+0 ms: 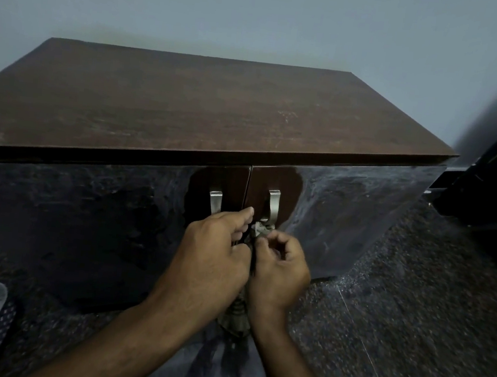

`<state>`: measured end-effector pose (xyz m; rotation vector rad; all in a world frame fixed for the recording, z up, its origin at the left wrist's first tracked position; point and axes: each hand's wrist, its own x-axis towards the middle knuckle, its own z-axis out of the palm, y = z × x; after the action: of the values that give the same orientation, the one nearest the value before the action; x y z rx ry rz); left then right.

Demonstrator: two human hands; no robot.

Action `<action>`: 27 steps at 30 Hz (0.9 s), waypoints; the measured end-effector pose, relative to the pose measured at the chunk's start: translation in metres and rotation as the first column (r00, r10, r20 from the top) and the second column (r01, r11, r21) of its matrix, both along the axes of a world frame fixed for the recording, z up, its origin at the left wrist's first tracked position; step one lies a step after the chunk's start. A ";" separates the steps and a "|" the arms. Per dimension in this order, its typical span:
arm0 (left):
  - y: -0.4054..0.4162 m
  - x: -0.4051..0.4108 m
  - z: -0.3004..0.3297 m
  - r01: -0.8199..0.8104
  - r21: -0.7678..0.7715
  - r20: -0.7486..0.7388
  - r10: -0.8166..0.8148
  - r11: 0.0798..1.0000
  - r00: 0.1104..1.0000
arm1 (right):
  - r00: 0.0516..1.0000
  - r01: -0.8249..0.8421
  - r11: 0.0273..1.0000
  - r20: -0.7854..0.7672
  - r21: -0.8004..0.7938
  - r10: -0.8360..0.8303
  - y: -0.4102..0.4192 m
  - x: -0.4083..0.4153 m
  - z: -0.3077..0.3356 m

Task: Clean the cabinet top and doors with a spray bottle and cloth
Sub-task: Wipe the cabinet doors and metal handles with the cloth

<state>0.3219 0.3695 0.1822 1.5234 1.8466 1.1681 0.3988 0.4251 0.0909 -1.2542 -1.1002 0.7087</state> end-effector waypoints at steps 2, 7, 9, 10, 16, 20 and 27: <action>0.001 0.000 -0.001 0.001 0.006 0.004 -0.001 1.000 1.000 | 0.992 -0.080 0.995 0.101 0.058 0.074 -0.006 -0.008 -0.001; -0.001 0.002 -0.001 0.037 -0.019 -0.001 -0.037 0.999 0.999 | 0.998 -0.002 0.999 0.063 0.038 0.000 0.003 0.007 -0.001; -0.002 0.002 -0.001 0.049 -0.017 -0.009 -0.049 0.999 0.999 | 0.999 0.042 0.998 0.015 0.056 -0.043 0.008 0.016 0.006; -0.001 0.002 -0.001 0.052 -0.017 -0.009 -0.052 0.999 0.999 | 0.998 0.066 0.994 0.004 0.084 -0.067 0.012 0.020 0.011; 0.002 0.004 -0.002 0.043 -0.012 0.002 -0.043 0.999 0.999 | 0.991 0.046 0.972 0.112 0.229 -0.073 0.022 0.028 0.024; 0.005 0.008 -0.001 0.055 -0.010 0.002 -0.055 0.998 0.999 | 0.996 0.027 0.995 0.081 0.096 -0.035 0.013 0.023 0.006; 0.004 0.006 -0.002 0.049 0.000 0.002 -0.049 0.999 0.999 | 0.982 0.076 0.901 0.126 0.428 -0.142 0.032 0.032 0.053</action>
<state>0.3278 0.3739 0.1806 1.5583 1.7977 1.1470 0.4305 0.4572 0.1442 -0.9963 -1.2216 0.2662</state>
